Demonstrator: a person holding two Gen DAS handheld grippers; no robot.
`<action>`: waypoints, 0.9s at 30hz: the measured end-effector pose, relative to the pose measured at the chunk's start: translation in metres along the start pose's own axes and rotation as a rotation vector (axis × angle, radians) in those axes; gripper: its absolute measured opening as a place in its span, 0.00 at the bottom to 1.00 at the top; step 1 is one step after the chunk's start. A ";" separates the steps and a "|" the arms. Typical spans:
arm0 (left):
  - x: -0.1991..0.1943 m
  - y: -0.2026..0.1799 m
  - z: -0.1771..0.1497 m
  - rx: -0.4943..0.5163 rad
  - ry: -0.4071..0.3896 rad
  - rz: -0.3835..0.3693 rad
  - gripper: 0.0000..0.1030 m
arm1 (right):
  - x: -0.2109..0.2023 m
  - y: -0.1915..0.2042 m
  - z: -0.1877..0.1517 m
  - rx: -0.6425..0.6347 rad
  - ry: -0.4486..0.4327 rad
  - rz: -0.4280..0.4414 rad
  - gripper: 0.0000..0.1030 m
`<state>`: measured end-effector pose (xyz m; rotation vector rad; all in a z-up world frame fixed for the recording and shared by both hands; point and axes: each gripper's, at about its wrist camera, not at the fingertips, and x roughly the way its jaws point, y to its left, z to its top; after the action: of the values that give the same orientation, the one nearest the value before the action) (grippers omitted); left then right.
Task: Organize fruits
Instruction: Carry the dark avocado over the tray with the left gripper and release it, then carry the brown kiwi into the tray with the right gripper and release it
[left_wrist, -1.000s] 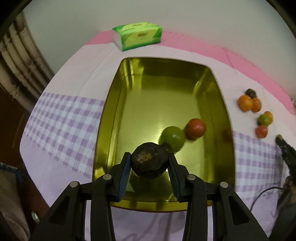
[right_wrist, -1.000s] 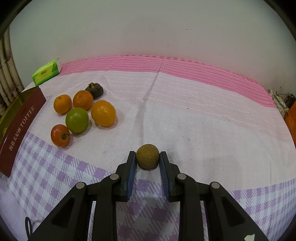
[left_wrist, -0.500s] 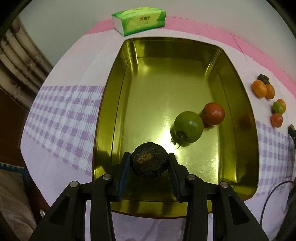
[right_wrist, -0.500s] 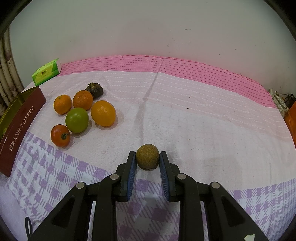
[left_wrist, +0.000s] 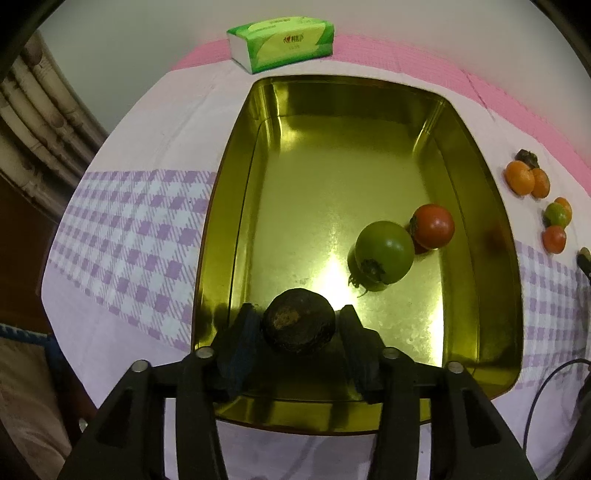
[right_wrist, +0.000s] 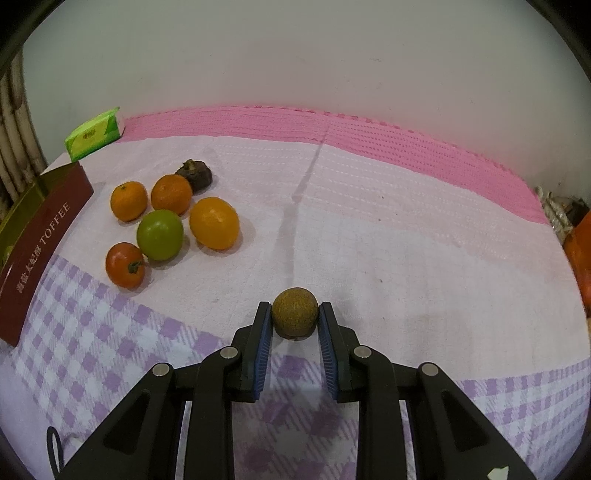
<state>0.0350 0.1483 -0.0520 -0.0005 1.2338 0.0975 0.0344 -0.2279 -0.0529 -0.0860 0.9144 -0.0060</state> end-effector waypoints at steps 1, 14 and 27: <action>-0.001 0.000 0.000 -0.002 -0.004 -0.006 0.54 | -0.003 0.002 0.002 -0.002 -0.005 0.004 0.23; -0.038 -0.003 -0.001 0.014 -0.161 -0.004 0.66 | -0.050 0.098 0.028 -0.112 -0.019 0.282 0.23; -0.062 0.051 -0.005 -0.193 -0.231 0.039 0.74 | -0.055 0.248 0.039 -0.369 0.030 0.472 0.23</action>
<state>0.0064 0.1945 0.0074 -0.1292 0.9896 0.2440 0.0235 0.0242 -0.0046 -0.2113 0.9394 0.6026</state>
